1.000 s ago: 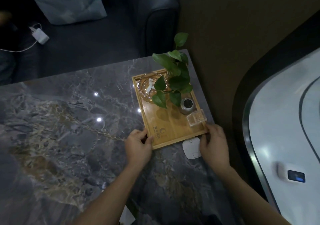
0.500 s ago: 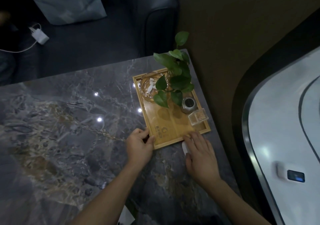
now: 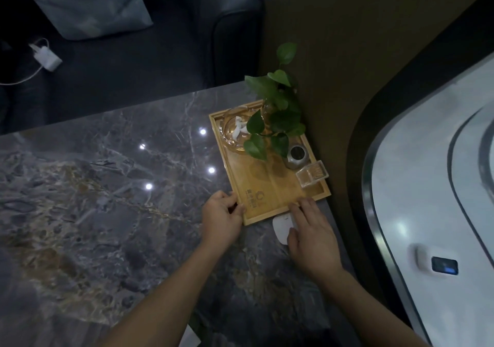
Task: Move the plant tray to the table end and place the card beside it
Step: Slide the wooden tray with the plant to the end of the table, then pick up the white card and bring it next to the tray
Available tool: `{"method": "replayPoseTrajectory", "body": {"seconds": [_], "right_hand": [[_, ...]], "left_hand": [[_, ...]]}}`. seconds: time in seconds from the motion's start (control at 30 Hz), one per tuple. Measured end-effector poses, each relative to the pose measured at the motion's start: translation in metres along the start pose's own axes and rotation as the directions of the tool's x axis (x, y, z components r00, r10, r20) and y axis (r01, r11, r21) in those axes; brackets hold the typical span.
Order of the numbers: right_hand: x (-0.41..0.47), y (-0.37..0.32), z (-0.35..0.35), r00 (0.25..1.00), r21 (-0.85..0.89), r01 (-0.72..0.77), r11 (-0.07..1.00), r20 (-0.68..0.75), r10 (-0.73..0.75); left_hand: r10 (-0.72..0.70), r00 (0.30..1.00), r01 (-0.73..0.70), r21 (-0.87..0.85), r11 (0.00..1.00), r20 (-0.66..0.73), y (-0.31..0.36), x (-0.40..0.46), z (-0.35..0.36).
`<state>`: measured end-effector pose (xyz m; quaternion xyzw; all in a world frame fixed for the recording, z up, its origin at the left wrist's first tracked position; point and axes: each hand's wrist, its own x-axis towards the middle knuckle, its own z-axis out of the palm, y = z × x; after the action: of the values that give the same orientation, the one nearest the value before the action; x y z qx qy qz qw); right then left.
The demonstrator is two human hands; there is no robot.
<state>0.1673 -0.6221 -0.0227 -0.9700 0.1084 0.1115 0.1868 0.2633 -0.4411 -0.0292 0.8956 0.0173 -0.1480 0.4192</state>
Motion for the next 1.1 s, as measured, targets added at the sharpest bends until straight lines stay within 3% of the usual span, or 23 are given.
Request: {"method": "replayPoseTrajectory", "body": {"seconds": [0.57,0.8,0.93,1.1], "right_hand": [[-0.002,0.001,0.0,0.999,-0.009,-0.027,1.0,0.033,0.027],[-0.007,-0.001,-0.001,0.994,-0.125,0.009,0.992,0.105,0.004],[-0.022,-0.014,-0.006,0.994,-0.121,0.064,0.991,0.091,-0.053],[-0.047,-0.036,-0.007,0.984,-0.11,0.166,0.98,0.08,-0.157]], "left_hand": [[0.039,0.998,-0.042,0.062,0.997,0.046,0.004,0.003,0.001],[0.121,0.987,-0.131,0.093,0.987,0.101,0.004,-0.014,-0.008],[0.115,0.987,-0.124,0.072,0.99,0.112,-0.006,-0.043,-0.019],[0.045,0.993,-0.068,0.219,0.973,0.111,-0.028,-0.082,-0.041]]}}
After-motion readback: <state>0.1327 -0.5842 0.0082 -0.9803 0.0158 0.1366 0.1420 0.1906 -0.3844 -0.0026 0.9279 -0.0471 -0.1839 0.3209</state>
